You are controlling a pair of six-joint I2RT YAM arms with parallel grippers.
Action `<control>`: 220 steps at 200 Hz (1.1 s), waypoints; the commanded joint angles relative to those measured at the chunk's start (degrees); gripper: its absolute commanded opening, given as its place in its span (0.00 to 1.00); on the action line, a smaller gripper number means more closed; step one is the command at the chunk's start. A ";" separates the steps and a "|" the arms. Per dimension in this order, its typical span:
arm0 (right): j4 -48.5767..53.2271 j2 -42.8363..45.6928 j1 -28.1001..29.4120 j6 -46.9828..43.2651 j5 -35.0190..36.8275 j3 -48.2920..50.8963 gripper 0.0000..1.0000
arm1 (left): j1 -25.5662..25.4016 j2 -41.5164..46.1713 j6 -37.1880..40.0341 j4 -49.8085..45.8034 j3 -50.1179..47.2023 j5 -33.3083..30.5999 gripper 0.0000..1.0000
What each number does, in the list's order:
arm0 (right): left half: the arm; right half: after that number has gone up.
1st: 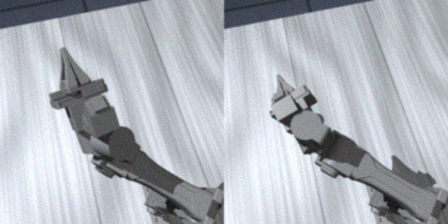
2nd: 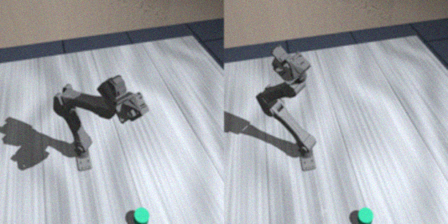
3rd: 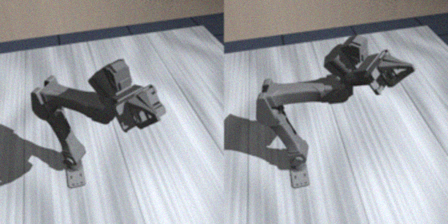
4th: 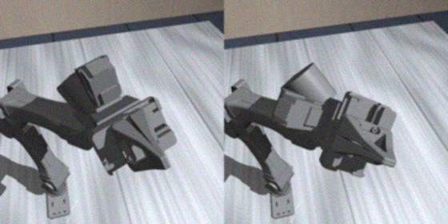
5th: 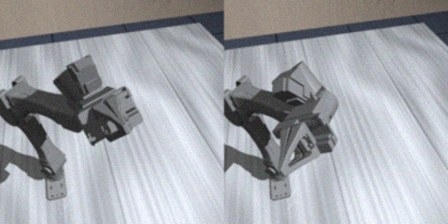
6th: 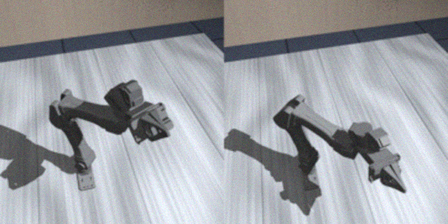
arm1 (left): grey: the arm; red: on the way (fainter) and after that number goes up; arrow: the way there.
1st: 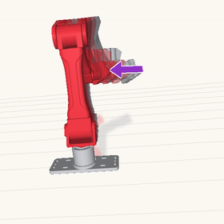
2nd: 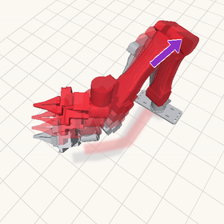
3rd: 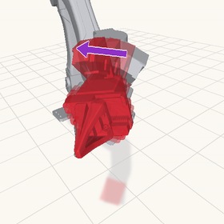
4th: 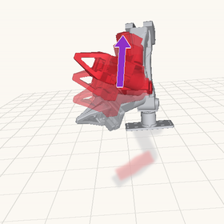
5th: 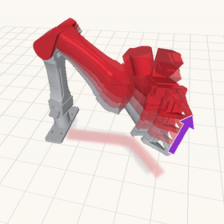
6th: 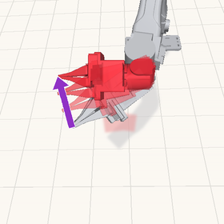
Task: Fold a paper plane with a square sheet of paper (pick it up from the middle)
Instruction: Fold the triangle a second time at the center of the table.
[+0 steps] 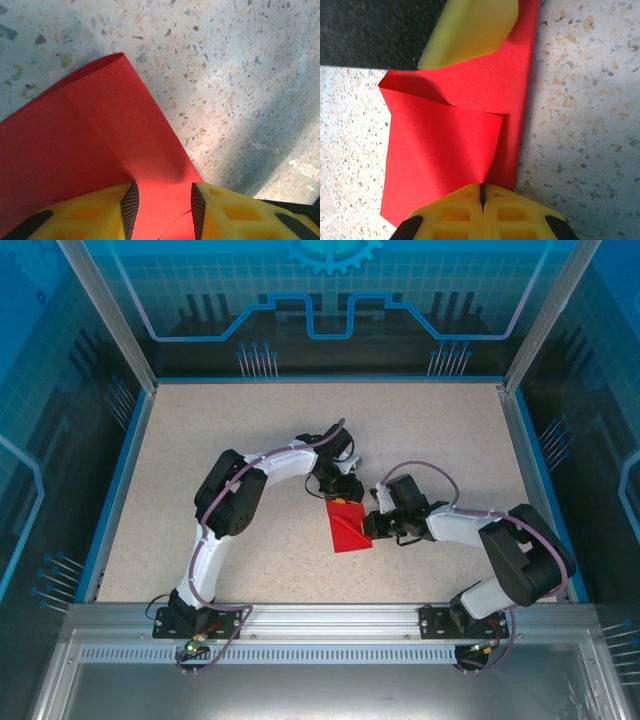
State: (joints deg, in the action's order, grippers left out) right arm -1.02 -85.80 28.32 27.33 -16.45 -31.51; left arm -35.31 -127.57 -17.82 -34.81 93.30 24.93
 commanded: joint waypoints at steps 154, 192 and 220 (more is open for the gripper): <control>3.78 -4.29 -1.22 0.16 1.60 -0.49 0.01 | -0.15 -0.33 -0.37 -1.55 1.68 1.17 0.44; 4.05 -4.68 -1.05 0.08 1.75 -0.24 0.01 | -0.16 2.42 -1.93 -0.63 2.08 1.30 0.46; 4.09 -4.90 -1.05 -0.17 1.60 -0.40 0.00 | -0.19 5.07 -2.51 -1.36 1.78 1.10 0.46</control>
State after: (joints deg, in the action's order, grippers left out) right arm -0.91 -87.94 27.70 27.38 -17.43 -32.58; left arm -35.31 -127.13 -19.09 -34.85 94.11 25.58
